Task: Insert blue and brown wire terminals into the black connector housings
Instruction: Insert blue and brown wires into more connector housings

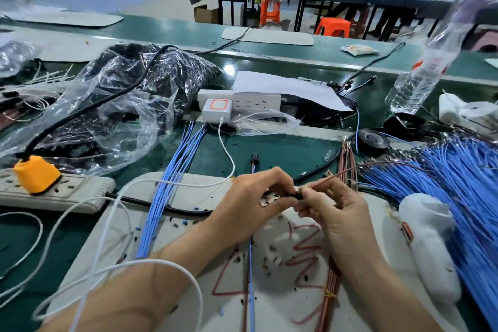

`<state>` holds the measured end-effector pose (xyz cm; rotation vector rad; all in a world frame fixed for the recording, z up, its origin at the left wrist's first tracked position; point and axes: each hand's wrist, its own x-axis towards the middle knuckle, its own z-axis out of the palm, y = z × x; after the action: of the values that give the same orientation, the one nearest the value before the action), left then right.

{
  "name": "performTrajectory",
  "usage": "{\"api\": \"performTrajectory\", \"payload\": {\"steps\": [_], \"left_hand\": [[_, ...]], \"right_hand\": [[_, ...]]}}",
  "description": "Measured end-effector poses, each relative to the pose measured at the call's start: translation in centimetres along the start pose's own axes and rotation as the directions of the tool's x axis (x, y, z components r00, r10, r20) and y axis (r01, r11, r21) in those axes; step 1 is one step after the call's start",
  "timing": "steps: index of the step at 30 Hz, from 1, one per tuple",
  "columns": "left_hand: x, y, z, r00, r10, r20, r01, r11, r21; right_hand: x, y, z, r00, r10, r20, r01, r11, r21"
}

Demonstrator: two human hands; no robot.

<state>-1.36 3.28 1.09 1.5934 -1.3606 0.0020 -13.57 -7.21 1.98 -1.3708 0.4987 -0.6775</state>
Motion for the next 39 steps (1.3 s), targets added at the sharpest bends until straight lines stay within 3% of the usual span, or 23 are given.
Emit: {"api": "performTrajectory", "payload": {"steps": [4,10,18,22,24,27,28,30,33,36,37,39], "left_hand": [[0.1,0.0,-0.4,0.999,-0.024,-0.031,0.023,1.000,-0.007],[-0.3,0.1,0.1,0.998,-0.004,-0.066,0.002,1.000,-0.018],[-0.4,0.2,0.5,0.997,0.002,-0.082,-0.008,0.997,-0.078],[-0.2,0.1,0.7,0.996,0.044,-0.078,-0.049,0.997,-0.059],[0.0,0.2,0.6,0.994,0.024,-0.110,-0.030,0.998,-0.051],[0.4,0.0,-0.2,0.973,0.095,-0.211,-0.061,0.985,0.159],[0.6,-0.4,-0.7,0.957,0.107,-0.270,-0.034,0.964,0.263],[1.0,-1.3,-1.9,0.892,0.028,-0.452,0.170,0.904,0.393],[1.4,-2.7,-4.1,0.703,-0.231,-0.672,0.537,0.793,0.289],[1.4,-3.5,-4.6,0.562,-0.425,-0.710,0.707,0.692,0.146],[1.4,-3.5,-4.4,0.566,-0.433,-0.702,0.716,0.680,0.159],[1.2,-2.8,-3.7,0.679,-0.318,-0.662,0.634,0.709,0.309]], "right_hand": [[0.3,-0.7,-0.4,0.996,0.003,-0.094,0.012,0.988,0.156],[0.4,-0.8,-0.6,0.991,-0.069,-0.111,0.078,0.994,0.083],[-0.2,-0.4,-0.1,0.996,-0.077,0.040,0.080,0.994,-0.076],[0.1,-0.2,-0.3,0.996,-0.091,0.025,0.093,0.991,-0.095],[0.2,-0.4,-0.1,0.998,-0.067,0.012,0.067,0.998,-0.017],[0.7,-1.0,-0.4,0.995,0.073,-0.063,-0.044,0.927,0.372],[1.0,-1.3,-0.8,0.988,0.114,-0.103,-0.053,0.881,0.471],[1.6,-1.9,-2.0,0.962,0.189,-0.195,-0.036,0.800,0.599],[2.2,-2.3,-3.7,0.904,0.284,-0.319,0.020,0.718,0.695],[2.2,-2.2,-3.5,0.886,0.270,-0.376,0.053,0.748,0.662],[2.1,-2.0,-3.1,0.888,0.242,-0.392,0.063,0.779,0.623],[1.6,-1.9,-2.1,0.898,0.107,-0.427,0.116,0.878,0.464]]}}
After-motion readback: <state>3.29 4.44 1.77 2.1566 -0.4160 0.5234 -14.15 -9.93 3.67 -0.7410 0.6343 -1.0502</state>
